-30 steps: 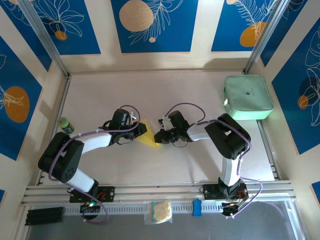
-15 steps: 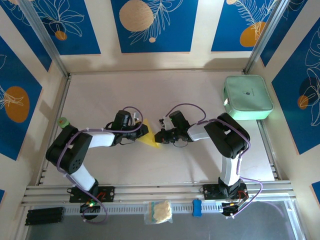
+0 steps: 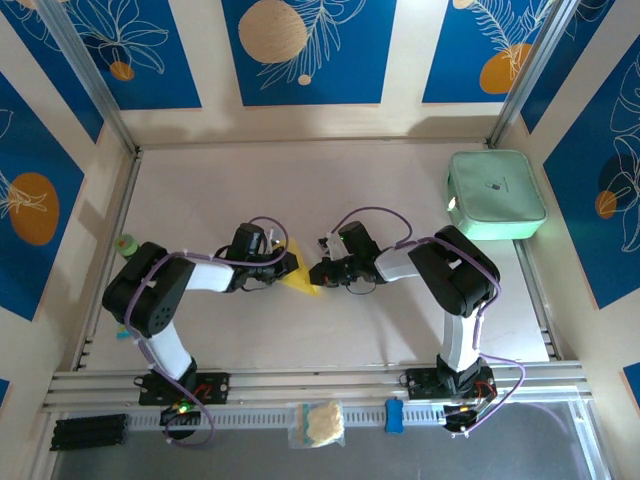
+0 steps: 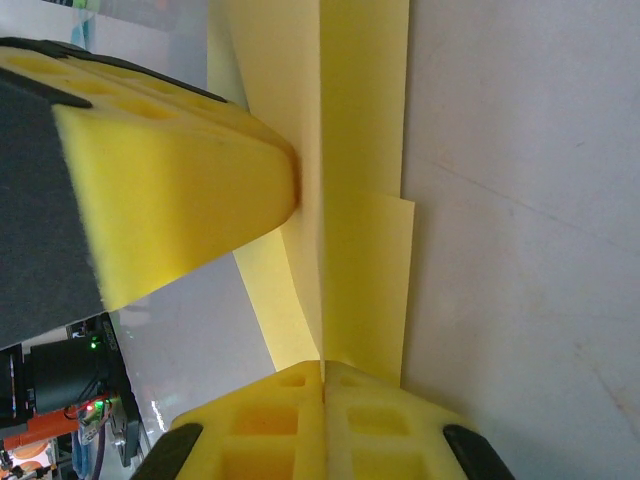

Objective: Fold a paper plane with a square sheet of paper (pick it up from the middle)
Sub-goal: Fourth fold the wing at the center of the table.

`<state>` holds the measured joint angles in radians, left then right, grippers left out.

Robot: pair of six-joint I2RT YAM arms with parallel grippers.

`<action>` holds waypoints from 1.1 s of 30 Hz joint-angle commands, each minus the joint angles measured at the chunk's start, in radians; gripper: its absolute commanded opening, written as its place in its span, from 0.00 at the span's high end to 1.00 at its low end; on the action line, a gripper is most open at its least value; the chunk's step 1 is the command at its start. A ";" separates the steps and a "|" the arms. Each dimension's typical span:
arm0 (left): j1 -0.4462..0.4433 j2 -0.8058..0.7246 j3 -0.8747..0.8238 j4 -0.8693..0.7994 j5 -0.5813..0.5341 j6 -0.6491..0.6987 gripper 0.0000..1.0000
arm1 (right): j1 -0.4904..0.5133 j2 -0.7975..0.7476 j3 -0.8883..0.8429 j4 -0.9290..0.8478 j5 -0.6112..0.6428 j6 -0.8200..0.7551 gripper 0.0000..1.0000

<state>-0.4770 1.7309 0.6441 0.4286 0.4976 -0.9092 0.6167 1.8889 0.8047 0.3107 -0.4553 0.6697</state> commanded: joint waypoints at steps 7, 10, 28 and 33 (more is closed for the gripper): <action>0.007 0.029 0.015 0.016 0.013 -0.009 0.88 | 0.004 0.019 -0.006 -0.073 0.030 -0.010 0.88; 0.006 0.029 0.017 0.016 0.012 -0.007 0.88 | 0.003 0.023 -0.004 -0.079 0.032 -0.010 0.88; 0.011 0.006 0.021 0.023 0.024 0.001 0.84 | 0.006 0.031 -0.013 -0.097 0.059 -0.014 0.99; 0.021 -0.052 -0.012 0.012 -0.004 0.009 0.84 | 0.003 0.030 -0.022 -0.090 0.069 -0.005 1.00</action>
<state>-0.4698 1.7287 0.6476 0.4324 0.5037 -0.9108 0.6178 1.8889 0.8059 0.3023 -0.4458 0.6704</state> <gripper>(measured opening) 0.162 0.049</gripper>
